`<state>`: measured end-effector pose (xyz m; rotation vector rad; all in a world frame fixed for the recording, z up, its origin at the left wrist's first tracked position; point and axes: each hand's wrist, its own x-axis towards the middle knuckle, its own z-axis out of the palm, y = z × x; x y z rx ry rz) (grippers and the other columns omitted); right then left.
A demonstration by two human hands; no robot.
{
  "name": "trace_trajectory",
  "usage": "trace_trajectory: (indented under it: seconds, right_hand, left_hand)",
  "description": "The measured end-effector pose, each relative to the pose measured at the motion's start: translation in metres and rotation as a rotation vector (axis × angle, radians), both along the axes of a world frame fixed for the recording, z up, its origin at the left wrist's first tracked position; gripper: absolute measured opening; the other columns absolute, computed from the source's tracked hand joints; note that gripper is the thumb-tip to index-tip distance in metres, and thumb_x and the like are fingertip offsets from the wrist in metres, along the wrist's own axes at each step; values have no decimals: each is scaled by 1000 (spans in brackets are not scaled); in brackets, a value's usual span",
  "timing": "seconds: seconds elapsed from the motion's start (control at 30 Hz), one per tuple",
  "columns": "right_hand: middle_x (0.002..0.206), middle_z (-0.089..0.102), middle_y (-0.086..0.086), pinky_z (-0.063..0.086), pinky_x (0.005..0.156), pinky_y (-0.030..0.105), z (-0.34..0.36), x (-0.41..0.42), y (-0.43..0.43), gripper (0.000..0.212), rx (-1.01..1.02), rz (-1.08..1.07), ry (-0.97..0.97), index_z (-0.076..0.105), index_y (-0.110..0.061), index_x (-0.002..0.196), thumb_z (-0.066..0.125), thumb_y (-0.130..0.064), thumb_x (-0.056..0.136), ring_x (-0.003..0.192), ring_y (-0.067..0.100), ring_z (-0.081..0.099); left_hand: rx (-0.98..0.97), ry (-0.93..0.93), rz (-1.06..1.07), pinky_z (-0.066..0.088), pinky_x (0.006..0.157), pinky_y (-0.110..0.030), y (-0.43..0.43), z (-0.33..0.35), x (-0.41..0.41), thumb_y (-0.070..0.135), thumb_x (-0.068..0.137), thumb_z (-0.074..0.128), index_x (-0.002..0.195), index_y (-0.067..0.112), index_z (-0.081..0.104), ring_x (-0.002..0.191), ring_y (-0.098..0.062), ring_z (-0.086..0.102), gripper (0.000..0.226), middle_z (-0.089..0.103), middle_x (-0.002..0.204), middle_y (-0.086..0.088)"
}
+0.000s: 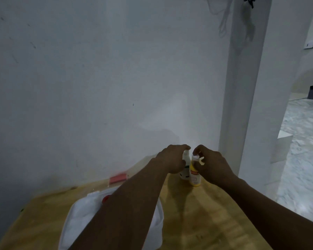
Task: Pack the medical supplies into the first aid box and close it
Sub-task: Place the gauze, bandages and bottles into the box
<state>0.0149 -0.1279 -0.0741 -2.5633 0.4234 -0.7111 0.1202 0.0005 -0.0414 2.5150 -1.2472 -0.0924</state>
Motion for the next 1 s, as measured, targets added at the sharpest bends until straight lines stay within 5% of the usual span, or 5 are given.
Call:
trace_trajectory:
  seconds: [0.17,0.57,0.87,1.0]
  right_hand:
    - [97,67,2,47,61,22,-4,-3,2,23,-12,-8,-56,54,-19,108,66,-27,90,75,15,60]
    - [83,69,0,57,67,38,48,-40,37,22,-34,33,-169,69,-17,103,65,-28,85,73,14,63]
    - [86,67,-3,49,66,21,113,-54,112,23,1,174,-336,68,-19,107,62,-26,86,76,9,62]
    - [81,68,-5,54,69,29,102,-54,139,20,4,222,-298,68,-23,103,63,-28,85,74,8,62]
  left_hand:
    - [-57,-107,74,57,82,-43,5,-1,0,23,89,65,120,28,56,98,-26,63,32,65,116,-5]
    - [-266,-130,125,58,79,-39,71,52,-16,37,85,66,105,26,63,88,-26,67,23,69,102,-7]
    - [-425,-178,221,52,72,-28,153,105,-35,29,90,66,109,20,69,88,-19,63,21,66,101,-2]
    - [-410,-159,229,42,61,-19,177,96,-40,29,93,66,112,17,69,88,-18,61,23,64,103,-3]
